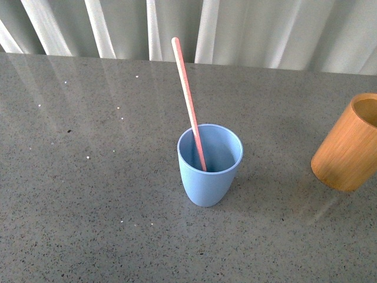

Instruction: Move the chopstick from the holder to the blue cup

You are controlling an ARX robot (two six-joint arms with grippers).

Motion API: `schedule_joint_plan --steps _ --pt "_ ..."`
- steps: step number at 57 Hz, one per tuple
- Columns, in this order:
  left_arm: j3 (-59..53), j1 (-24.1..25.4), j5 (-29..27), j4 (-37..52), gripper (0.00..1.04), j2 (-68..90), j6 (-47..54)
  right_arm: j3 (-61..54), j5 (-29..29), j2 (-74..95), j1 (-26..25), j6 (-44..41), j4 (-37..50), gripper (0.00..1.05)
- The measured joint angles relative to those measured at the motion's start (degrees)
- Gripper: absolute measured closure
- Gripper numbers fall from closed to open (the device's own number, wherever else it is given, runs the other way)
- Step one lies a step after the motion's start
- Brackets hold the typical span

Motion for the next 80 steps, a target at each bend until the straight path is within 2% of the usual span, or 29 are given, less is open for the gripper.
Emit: schedule_joint_plan --steps 1,2,5,8,15,24,48,74,80 --pt "0.0 0.0 0.0 0.0 0.07 0.0 0.0 -0.3 0.4 -0.4 0.0 -0.1 -0.6 0.18" --pt "0.0 0.0 0.0 0.0 0.07 0.0 0.0 -1.6 2.5 -1.8 -0.2 -0.9 -1.2 0.23" --pt "0.0 0.0 0.0 0.0 0.07 0.0 0.0 -6.4 3.4 -5.1 -0.5 -1.7 -0.5 0.35" --pt "0.0 0.0 0.0 0.0 0.07 0.0 0.0 -11.3 3.4 -8.2 -0.5 -2.2 0.9 0.48" --pt "0.0 0.0 0.0 0.0 0.07 0.0 0.0 -16.7 3.4 -11.3 -0.5 -2.6 2.3 0.67" --pt "0.0 0.0 0.0 0.0 0.07 0.0 0.0 -23.2 3.4 -16.8 -0.5 -2.8 3.3 1.05" --pt "0.0 0.0 0.0 0.0 0.07 0.0 0.0 -30.5 3.4 -27.0 -0.5 -2.9 0.5 1.04" --pt "0.0 0.0 0.0 0.0 0.07 0.0 0.0 -33.5 3.4 -36.6 -0.5 -2.9 -5.9 1.04" --pt "0.0 0.0 0.0 0.0 0.07 0.0 0.0 -34.3 3.4 -37.9 -0.5 -2.9 -5.0 1.04"
